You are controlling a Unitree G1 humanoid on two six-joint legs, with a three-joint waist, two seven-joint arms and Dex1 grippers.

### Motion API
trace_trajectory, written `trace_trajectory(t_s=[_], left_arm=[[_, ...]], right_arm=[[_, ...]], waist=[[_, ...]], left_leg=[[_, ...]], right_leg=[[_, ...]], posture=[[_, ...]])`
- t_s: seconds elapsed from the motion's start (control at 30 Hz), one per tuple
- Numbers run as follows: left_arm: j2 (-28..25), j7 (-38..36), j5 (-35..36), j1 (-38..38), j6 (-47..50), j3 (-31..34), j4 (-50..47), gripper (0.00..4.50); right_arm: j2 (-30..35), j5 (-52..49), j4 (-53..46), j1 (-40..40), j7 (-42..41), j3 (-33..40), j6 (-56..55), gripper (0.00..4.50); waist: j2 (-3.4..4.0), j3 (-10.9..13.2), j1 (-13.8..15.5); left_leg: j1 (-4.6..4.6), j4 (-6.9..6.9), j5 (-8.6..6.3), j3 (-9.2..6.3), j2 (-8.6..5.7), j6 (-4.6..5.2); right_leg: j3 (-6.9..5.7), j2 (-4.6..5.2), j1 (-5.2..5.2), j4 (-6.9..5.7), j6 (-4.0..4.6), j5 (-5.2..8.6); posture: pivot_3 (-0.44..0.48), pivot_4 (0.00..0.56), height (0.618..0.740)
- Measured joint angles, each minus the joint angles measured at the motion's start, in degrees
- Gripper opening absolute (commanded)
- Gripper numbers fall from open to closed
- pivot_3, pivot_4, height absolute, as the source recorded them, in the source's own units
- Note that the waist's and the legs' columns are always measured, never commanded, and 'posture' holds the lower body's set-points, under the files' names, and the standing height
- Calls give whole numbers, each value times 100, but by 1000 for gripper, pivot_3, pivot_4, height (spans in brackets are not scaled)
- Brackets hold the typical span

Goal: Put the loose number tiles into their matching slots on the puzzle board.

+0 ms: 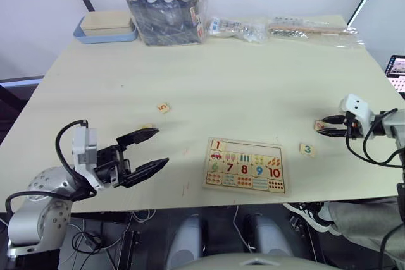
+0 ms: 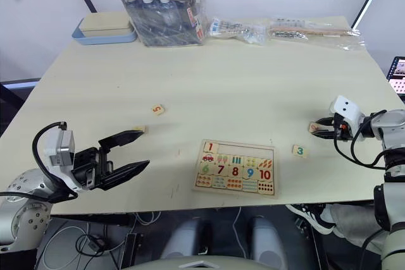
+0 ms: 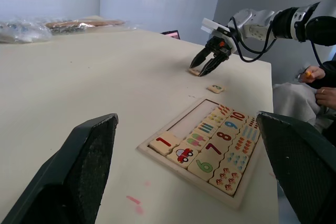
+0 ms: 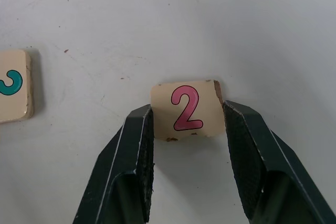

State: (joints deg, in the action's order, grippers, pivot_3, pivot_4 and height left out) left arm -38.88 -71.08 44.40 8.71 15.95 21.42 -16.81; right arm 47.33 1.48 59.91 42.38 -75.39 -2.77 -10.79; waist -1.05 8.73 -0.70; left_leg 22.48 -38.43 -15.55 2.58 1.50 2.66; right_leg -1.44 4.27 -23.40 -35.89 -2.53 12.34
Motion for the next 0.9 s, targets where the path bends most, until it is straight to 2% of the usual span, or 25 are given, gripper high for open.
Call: trace_trajectory(t_s=[0.1,0.2,0.33,0.37,0.4,0.5,0.63,0.73,0.9], left_arm=[[32,-6,-13,34,-8,-15,3,4500],[46,-16,-36,83,-19,-32,11,4500],[89,-53,-45,151,-60,-76,54,4500],[93,-62,-46,162,-67,-77,67,4500],[100,-94,-48,142,-98,-101,96,4500],[101,-133,-51,130,-135,-118,192,4500],[101,-276,-47,-43,-143,-194,303,4500],[83,-516,-59,-161,-160,-282,554,4500],[43,-808,-186,-521,-234,-445,914,4500]], right_arm=[[26,-232,-630,-422,122,233,559,1382],[125,-539,-2025,-1220,405,529,1667,1382],[373,-871,-4861,-2679,1250,1068,4350,1382],[427,-874,-5242,-2792,1417,1092,4849,1382],[523,-938,-6027,-3022,1720,1250,6040,1382],[578,-1198,-7039,-3168,2064,1579,7710,1382],[-151,-1349,-8670,-3393,2863,2273,9811,1382],[-865,-1261,-9284,-3804,3610,2576,10264,1382],[-2561,-964,-10566,-4219,4964,2786,10291,1382]], waist=[[0,0,17],[6,1,60],[26,0,153],[28,1,151],[29,1,152],[27,-1,150],[22,-4,153],[21,-4,170],[17,-9,140]], left_leg=[[2,0,0,-2,3,0],[8,0,0,-8,5,0],[17,1,-1,-7,5,0],[18,1,-1,-6,5,0],[19,-1,-1,-4,5,1],[18,-1,-1,-7,4,1],[31,3,-2,-14,4,0],[40,0,-2,-19,-5,1],[36,-1,-1,-25,-5,0]], right_leg=[[0,1,0,0,0,0],[-3,4,-3,0,0,0],[-6,8,-14,-1,0,0],[-7,10,-17,-2,0,0],[-7,13,-19,-3,0,-1],[-10,15,-21,-4,1,-1],[-14,8,-28,0,2,0],[-15,9,-28,4,0,1],[-12,-7,-29,-2,-2,2]], posture=[[0,150,740],[0,150,740],[0,150,740],[0,150,740],[0,150,740],[0,150,740],[0,150,740],[0,150,740],[0,150,740]])
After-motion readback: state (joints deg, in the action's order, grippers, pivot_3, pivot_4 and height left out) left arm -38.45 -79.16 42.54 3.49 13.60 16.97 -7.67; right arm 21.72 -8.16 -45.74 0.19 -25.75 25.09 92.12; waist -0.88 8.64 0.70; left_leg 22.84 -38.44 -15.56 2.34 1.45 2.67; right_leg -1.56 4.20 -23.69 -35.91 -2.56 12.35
